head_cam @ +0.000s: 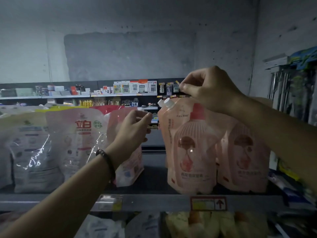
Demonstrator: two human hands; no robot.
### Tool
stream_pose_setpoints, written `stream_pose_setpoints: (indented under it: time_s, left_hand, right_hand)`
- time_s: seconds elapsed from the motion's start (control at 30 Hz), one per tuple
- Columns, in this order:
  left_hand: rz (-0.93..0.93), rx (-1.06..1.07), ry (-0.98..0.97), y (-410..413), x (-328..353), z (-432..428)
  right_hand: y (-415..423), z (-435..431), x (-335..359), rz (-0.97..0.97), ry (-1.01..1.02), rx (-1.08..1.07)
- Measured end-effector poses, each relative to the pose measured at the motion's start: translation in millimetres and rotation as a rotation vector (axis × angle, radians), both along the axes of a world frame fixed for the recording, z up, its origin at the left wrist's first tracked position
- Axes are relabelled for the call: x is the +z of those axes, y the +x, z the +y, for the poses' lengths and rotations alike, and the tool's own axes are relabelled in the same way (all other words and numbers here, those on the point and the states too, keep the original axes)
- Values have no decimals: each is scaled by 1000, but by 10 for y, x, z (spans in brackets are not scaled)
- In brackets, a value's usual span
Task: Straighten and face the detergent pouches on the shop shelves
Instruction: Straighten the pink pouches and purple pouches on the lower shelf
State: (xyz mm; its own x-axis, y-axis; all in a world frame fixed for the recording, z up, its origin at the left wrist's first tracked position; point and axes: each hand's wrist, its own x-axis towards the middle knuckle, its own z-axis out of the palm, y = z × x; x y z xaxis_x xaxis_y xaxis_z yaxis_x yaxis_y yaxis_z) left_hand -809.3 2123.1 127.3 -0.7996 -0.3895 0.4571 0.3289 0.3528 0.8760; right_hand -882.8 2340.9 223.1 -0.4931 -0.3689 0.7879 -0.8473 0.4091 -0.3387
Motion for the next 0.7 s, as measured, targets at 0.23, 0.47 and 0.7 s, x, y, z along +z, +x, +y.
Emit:
stream_pose_setpoints:
  time_s: [0.23, 0.47, 0.7]
  left_hand:
    - [7, -85, -4, 467, -138, -83]
    - [-12, -156, 63, 821, -469, -120]
    - [43, -143, 75, 1020, -945, -208]
  right_hand:
    - [624, -200, -414, -50, -124, 49]
    - [1165, -391, -1035, -240, -213, 66]
    - [1375, -554, -1657, -439, -338, 127]
